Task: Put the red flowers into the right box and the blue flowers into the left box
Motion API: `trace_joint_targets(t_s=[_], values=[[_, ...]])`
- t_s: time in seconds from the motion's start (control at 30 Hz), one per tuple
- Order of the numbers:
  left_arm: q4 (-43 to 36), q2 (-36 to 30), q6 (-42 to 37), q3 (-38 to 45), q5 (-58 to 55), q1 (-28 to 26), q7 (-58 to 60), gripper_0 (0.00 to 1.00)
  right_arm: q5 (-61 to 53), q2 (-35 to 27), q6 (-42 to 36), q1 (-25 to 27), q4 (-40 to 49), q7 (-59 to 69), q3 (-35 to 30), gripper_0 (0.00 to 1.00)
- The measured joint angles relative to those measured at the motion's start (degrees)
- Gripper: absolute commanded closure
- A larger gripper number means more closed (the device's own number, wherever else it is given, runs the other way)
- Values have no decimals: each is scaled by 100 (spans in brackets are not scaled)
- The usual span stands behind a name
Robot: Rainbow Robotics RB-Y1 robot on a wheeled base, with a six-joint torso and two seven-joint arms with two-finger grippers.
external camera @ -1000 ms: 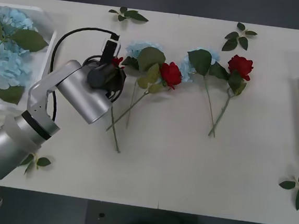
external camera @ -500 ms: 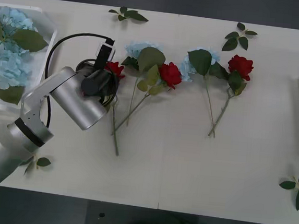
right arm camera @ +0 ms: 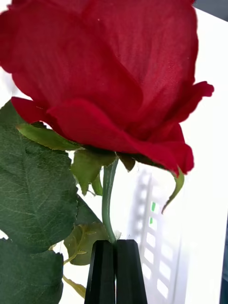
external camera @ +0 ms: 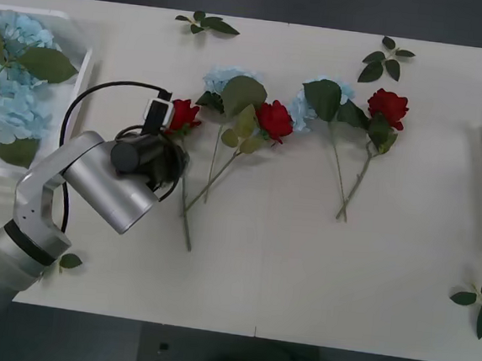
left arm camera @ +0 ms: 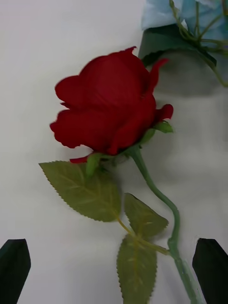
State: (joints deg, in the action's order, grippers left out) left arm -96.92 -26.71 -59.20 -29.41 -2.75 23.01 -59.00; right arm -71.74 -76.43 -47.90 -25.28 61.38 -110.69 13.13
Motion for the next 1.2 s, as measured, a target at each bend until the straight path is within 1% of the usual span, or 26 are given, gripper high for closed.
trace_joint_targets(t_s=[0.1, 0.2, 0.23, 0.27, 0.33, 0.4, 0.43, 0.6, 0.77, 0.9, 0.97, 1.0, 1.03, 1.07, 1.1, 1.13, 1.2], values=[[130, 0, 0, 21, -383, 56, 0, 0, 69, 161, 11, -356, -240, 0, 296, 100], [386, 1, 0, 31, -587, 237, 0, 0, 68, 279, 11, -467, -315, 0, 327, 100], [491, 1, 0, 31, -617, 313, 0, 0, 68, 303, 11, -462, -313, 0, 301, 98], [584, 2, 0, 31, -623, 391, 0, 0, 68, 321, 11, -454, -311, 0, 271, 91], [723, 7, 0, 31, -592, 523, 0, 0, 65, 325, 11, -439, -311, 0, 226, 31], [788, 34, 0, 31, -434, 613, 0, 0, 55, 325, 11, -439, -311, 0, 212, 2], [793, 60, 0, 31, -332, 640, 0, 0, 39, 325, 11, -439, -311, 0, 212, 0], [879, 239, 2, 31, -82, 712, -2, 0, 4, 325, 11, -439, -311, 1, 212, 0], [1361, 455, 232, 31, -81, 854, -35, 0, 2, 325, -19, -439, -287, 1, 212, 0], [1645, 547, 413, 31, -81, 885, -54, 0, -202, 326, -501, -439, -62, 37, 212, 0], [1709, 564, 442, 31, -81, 885, -56, 0, -402, 345, -739, -431, 138, 283, 213, 0], [1724, 568, 442, 31, -81, 885, -59, 4, -498, 377, -790, -416, 260, 530, 213, 0], [1731, 569, 442, 31, -81, 885, -62, 12, -559, 428, -814, -388, 396, 880, 213, 0], [1734, 569, 442, 31, -81, 885, -64, 16, -576, 485, -819, -351, 568, 1303, 213, 0], [1741, 569, 442, 31, -81, 885, -69, 26, -544, 553, -812, -297, 778, 1744, 213, 0], [1753, 573, 442, 31, -81, 885, -82, 31, -436, 620, -792, -233, 1011, 2226, 213, 0], [1798, 591, 442, 31, -85, 885, -120, 50, -30, 751, -752, -92, 1535, 3052, 213, 0]])
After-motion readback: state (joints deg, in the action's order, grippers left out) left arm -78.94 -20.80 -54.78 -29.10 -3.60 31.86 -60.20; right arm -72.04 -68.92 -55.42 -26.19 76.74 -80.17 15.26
